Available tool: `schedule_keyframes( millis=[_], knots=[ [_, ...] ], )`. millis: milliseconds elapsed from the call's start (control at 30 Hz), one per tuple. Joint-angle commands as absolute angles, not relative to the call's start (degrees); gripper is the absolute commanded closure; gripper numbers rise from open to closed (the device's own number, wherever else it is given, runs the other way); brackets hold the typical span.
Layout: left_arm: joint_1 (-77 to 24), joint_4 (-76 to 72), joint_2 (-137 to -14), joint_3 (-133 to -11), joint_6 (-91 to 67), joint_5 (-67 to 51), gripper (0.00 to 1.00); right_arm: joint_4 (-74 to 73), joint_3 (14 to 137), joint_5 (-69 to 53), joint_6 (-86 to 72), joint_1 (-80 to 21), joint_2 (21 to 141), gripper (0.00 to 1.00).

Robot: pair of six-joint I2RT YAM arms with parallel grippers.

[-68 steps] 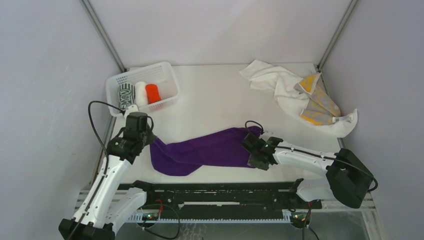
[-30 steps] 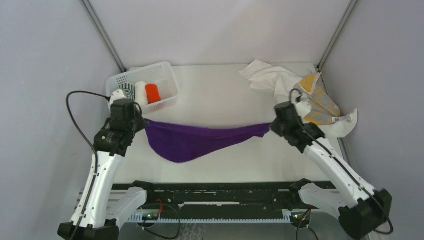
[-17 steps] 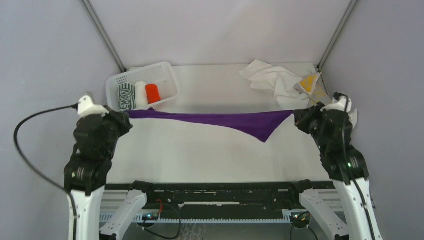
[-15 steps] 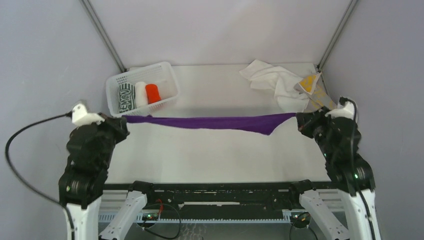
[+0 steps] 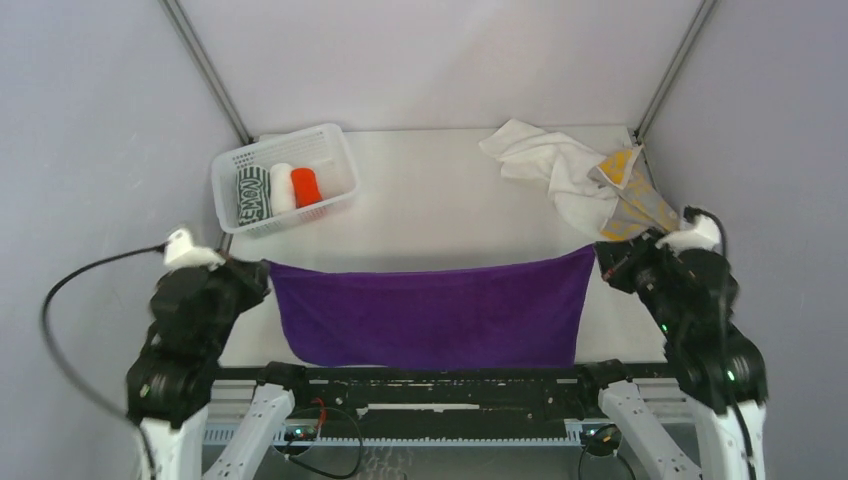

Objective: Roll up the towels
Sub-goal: Flatten out the towel at the center of the board.

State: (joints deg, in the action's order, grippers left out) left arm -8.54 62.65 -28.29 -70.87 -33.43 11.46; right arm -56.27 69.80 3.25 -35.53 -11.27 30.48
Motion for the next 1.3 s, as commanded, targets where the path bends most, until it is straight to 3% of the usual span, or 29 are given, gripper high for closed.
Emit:
schedule_keyframes(
  millis=[0, 233, 433, 567, 733, 867, 1033, 1267],
  knots=[
    [-8.14, 51.76, -38.37, -60.15, -36.38, 8.58, 0.99, -52.25, 62.01, 7.0, -35.87, -10.85, 39.93, 1.0],
    [-8.07, 31.92, -64.83, -52.17, -45.8, 6.65, 1.0, -28.09, 49.1, 8.38, -36.18, -9.09, 59.86, 1.0],
    [-7.7, 27.38, -90.88, -63.72, -48.33, 4.52, 0.98, -14.2, 50.63, 5.1, -34.39, -5.4, 80.11, 1.0],
    [-7.48, 26.83, -98.74, -69.34, -48.7, 3.83, 0.8, -12.28, 54.75, 2.56, -34.1, -1.85, 90.39, 1.0],
    [-6.9, 27.52, -100.16, -72.39, -47.86, 6.29, 0.58, -12.6, 59.74, 0.08, -34.38, 1.34, 96.9, 0.98],
    [-6.98, 28.88, -97.86, -72.27, -46.75, 6.82, 0.49, -13.23, 62.67, -0.08, -34.42, 1.92, 97.05, 0.79],
    [-7.24, 29.97, -90.5, -67.09, -45.6, 5.96, 0.44, -17.73, 63.49, 0.83, -32.68, 1.85, 93.93, 0.56],
    [-11.78, 29.73, -79.1, -54.37, -45.94, 3.04, 0.43, -22.58, 54.87, -4.31, -32.43, 0.98, 84.18, 0.55]
  ],
)
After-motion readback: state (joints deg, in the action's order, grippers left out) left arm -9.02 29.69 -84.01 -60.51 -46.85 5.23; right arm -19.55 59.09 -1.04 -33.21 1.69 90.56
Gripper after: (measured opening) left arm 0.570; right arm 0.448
